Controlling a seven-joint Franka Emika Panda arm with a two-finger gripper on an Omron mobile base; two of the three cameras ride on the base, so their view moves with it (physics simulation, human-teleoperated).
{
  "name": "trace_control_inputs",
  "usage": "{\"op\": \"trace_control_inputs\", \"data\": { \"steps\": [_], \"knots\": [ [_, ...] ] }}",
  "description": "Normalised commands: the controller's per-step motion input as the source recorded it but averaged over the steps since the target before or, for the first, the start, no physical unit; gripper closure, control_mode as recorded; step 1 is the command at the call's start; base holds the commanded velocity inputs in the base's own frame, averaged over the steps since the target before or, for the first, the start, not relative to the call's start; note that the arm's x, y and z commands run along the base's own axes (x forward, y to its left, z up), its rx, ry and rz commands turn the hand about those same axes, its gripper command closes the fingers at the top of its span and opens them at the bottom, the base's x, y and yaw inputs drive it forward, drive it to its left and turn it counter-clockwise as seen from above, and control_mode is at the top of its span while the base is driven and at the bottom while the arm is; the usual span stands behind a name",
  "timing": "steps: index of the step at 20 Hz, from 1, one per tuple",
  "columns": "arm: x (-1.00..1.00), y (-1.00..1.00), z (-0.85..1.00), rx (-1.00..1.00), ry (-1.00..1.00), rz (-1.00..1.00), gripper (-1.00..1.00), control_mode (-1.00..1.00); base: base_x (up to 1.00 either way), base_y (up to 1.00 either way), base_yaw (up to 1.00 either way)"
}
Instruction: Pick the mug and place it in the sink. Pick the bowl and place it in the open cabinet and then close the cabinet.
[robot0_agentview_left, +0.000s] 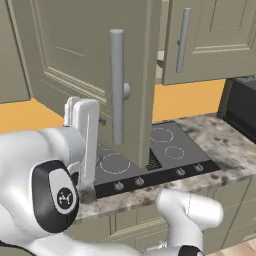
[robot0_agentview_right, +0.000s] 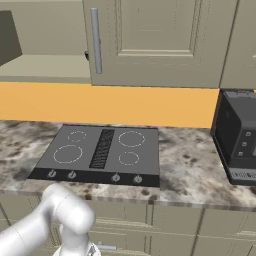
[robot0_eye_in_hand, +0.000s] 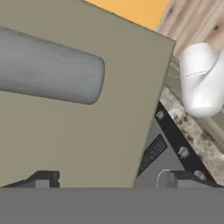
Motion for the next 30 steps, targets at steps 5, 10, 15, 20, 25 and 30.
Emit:
{"op": "trace_control_inputs", "data": {
  "steps": [5, 10, 15, 20, 25, 30],
  "knots": [
    [0.67, -0.31, 0.00, 0.13, 0.09, 0.02, -1.00, -1.00, 0.00, 0.00, 0.00],
    [0.60, -0.33, 0.00, 0.11, 0.05, 0.02, -1.00, -1.00, 0.00, 0.00, 0.00],
    [0.63, -0.30, -0.07, 0.08, 0.00, 0.07, -1.00, -1.00, 0.00, 0.00, 0.00],
    [0.81, -0.17, -0.18, 0.05, -0.09, 0.10, -1.00, -1.00, 0.00, 0.00, 0.00],
    [0.97, -0.14, -0.26, 0.04, -0.14, 0.10, -1.00, -1.00, 0.00, 0.00, 0.00],
    [1.00, -0.17, -0.23, 0.06, -0.10, 0.07, -1.00, -1.00, 0.00, 0.00, 0.00]
  ]
}}
